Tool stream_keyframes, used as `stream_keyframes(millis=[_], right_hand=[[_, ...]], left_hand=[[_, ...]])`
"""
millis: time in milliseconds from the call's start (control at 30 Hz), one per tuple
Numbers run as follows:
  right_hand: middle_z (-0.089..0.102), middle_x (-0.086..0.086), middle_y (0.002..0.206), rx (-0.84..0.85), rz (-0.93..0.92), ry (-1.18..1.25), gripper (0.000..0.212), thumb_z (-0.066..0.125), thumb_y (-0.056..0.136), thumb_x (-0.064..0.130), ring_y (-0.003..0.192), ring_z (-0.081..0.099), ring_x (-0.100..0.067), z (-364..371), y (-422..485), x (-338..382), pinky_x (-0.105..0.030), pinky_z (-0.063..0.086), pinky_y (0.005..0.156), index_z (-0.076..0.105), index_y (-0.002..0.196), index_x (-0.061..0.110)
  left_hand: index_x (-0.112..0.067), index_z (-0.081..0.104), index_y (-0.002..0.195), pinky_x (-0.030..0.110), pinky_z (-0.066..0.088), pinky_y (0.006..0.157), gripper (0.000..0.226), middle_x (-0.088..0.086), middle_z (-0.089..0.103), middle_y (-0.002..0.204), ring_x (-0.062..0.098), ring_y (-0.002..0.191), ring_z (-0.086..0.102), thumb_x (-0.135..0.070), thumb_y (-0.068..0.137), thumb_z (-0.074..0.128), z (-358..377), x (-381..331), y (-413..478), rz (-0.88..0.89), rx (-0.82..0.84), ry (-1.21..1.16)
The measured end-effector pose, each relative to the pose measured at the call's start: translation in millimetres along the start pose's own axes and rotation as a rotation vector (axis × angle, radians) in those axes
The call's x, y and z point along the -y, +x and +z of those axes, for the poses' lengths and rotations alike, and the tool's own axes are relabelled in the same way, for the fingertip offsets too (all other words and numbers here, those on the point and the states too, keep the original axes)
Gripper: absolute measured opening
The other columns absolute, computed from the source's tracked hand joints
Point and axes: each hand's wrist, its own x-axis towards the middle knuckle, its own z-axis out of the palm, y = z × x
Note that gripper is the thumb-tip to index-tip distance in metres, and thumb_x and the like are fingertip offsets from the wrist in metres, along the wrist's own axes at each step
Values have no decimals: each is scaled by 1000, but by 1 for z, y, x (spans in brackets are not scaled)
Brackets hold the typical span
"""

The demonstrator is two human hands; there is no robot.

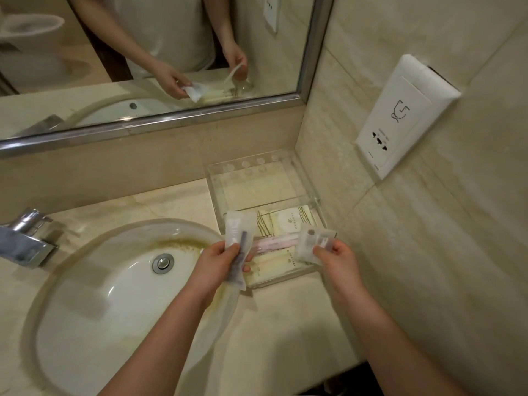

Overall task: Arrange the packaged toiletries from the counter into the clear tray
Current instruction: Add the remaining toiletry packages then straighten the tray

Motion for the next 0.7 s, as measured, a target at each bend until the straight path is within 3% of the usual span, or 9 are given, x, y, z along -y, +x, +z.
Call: stream_keyframes(millis=[133,367,533,600,700], right_hand=[[76,-1,90,-3,-44,-7,23,67,86,0,87,72,-20,0,-4,-1,-35,57,81,73,87,22],[77,-10,95,-3,-41,9,15,67,86,5,93,71,-30,7,-3,-4,-45,56,86,75,90,18],[77,-7,94,-14,-6,29,15,68,84,8,96,72,-31,4,0,-3,-49,56,88,76,87,20],[77,-3,93,-18,5,36,18,66,86,7,94,72,-27,2,2,-1,-46,57,87,75,88,22],[76,0,92,-10,-6,46,21,63,88,4,89,71,-21,0,3,2,-38,56,81,74,95,20]], left_hand=[[1,67,104,33,55,61,24,18,75,88,29,67,70,-19,95,60,-3,-1,1,-13,51,53],[-1,65,101,27,54,52,20,17,75,86,23,58,68,-20,93,64,1,-4,-4,54,99,212],[-13,69,88,50,57,73,22,21,71,91,40,82,70,-35,89,65,-6,4,4,95,77,305],[-10,68,85,44,55,69,33,20,68,82,37,77,69,-42,90,61,-6,4,6,100,73,347],[-1,68,88,32,43,63,40,6,58,70,19,65,55,-39,94,56,-5,0,12,135,100,496]])
